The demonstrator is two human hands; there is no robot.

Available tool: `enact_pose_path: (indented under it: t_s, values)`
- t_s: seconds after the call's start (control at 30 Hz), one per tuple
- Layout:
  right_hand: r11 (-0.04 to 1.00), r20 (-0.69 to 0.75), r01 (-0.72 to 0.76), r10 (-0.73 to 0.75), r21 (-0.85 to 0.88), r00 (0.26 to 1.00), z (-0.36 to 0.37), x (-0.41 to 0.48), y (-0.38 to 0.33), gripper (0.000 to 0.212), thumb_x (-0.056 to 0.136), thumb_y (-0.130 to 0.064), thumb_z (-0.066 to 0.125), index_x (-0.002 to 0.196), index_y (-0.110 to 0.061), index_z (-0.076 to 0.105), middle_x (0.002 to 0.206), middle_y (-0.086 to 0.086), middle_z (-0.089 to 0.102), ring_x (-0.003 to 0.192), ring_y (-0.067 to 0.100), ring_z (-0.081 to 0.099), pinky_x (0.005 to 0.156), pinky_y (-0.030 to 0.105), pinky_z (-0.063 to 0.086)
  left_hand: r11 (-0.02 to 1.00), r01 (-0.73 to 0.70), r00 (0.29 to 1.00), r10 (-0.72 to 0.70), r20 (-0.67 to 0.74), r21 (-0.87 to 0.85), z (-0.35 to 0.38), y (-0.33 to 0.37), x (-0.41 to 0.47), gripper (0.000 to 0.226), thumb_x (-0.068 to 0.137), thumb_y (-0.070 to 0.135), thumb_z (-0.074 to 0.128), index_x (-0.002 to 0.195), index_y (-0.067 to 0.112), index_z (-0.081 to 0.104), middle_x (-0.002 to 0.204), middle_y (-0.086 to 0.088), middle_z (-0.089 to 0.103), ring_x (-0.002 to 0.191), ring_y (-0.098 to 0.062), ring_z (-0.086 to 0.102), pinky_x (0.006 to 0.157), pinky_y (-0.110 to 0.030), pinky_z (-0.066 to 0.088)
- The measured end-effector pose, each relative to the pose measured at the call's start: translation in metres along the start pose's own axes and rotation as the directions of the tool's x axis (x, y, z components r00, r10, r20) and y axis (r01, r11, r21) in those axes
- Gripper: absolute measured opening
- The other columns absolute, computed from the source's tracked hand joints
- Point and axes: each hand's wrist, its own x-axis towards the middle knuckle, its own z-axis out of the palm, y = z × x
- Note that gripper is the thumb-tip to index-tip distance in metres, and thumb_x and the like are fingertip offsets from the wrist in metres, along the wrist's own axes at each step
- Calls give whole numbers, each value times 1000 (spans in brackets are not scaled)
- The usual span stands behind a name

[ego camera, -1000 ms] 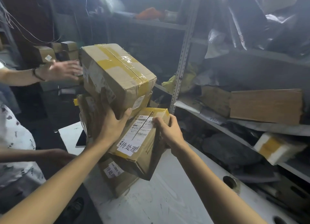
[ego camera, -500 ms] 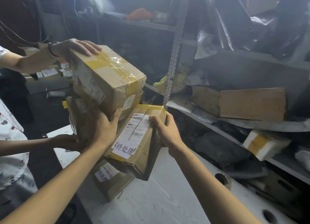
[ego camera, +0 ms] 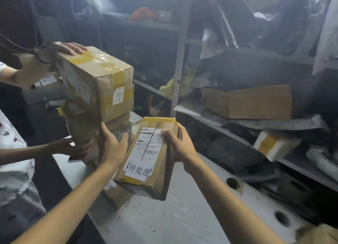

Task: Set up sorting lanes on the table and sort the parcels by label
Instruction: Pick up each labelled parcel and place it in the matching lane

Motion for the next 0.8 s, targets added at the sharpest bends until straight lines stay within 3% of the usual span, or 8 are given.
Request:
enact_pose_path:
  t_s: [0.07, 0.13, 0.2, 0.27, 0.37, 0.53, 0.7, 0.8]
  values:
    - [1000, -5, -1, 1, 10, 1000, -8, -9, 2, 62, 79, -54, 68, 134, -40, 43, 127, -7, 62, 113, 18, 65, 95, 51, 56, 986, 104, 986, -85, 141, -131, 6, 3, -10, 57, 99, 32, 51, 148, 15, 30, 145, -8, 43, 129, -26, 43, 102, -39, 38]
    - [999, -41, -29, 29, 15, 999, -17, -21, 2, 81, 73, -59, 69, 142, -32, 35, 133, -3, 57, 115, 20, 63, 95, 50, 56, 931, 237, 914, -117, 388, -279, 11, 13, -27, 31, 103, 35, 42, 105, 15, 65, 98, -1, 68, 89, -20, 60, 70, -27, 48]
    - [998, -115, -55, 56, 11, 992, -28, -37, 2, 85, 65, -62, 70, 133, -30, 31, 132, 0, 54, 115, 22, 62, 95, 50, 56, 861, 351, 795, -67, 603, -368, 20, 18, -40, 56, 104, 40, 33, 70, 19, 72, 67, 0, 69, 62, -19, 64, 49, -21, 48]
    - [998, -197, -65, 65, 8, 978, -42, -53, 2, 88, 58, -66, 70, 127, -28, 31, 128, 2, 55, 113, 21, 62, 96, 50, 55, 822, 411, 701, -9, 713, -394, 32, 24, -53, 60, 103, 48, 27, 83, 19, 75, 80, -8, 75, 69, -22, 72, 53, -25, 54]
    - [998, -294, -62, 67, 25, 953, -68, -81, 3, 83, 65, -63, 72, 128, -22, 36, 121, 1, 58, 109, 19, 64, 95, 51, 55, 814, 388, 626, 111, 772, -431, 49, 37, -74, 57, 100, 55, 28, 110, 15, 68, 106, -16, 73, 98, -34, 69, 78, -42, 55]
    - [996, -458, -41, 75, 84, 886, -116, -139, 13, 49, 93, -42, 64, 128, -20, 38, 116, 5, 64, 103, 21, 67, 93, 46, 57, 838, 324, 453, 270, 850, -439, 77, 63, -130, 42, 104, 41, 29, 107, 21, 66, 96, -3, 76, 85, -19, 73, 69, -32, 54]
    - [995, -567, -20, 71, 95, 821, -163, -209, 27, 39, 96, -39, 60, 125, -21, 40, 114, 7, 65, 101, 20, 68, 82, 37, 59, 855, 249, 354, 357, 864, -455, 98, 88, -201, 43, 105, 39, 28, 110, 20, 66, 107, -8, 74, 102, -31, 70, 91, -49, 54]
    - [994, -618, 29, 41, 103, 785, -190, -252, 34, 49, 96, -42, 61, 133, -17, 42, 118, 7, 66, 99, 17, 69, 76, 31, 57, 850, 199, 330, 411, 850, -488, 104, 101, -250, 44, 106, 34, 25, 105, 23, 67, 104, -5, 75, 97, -24, 72, 87, -44, 54]
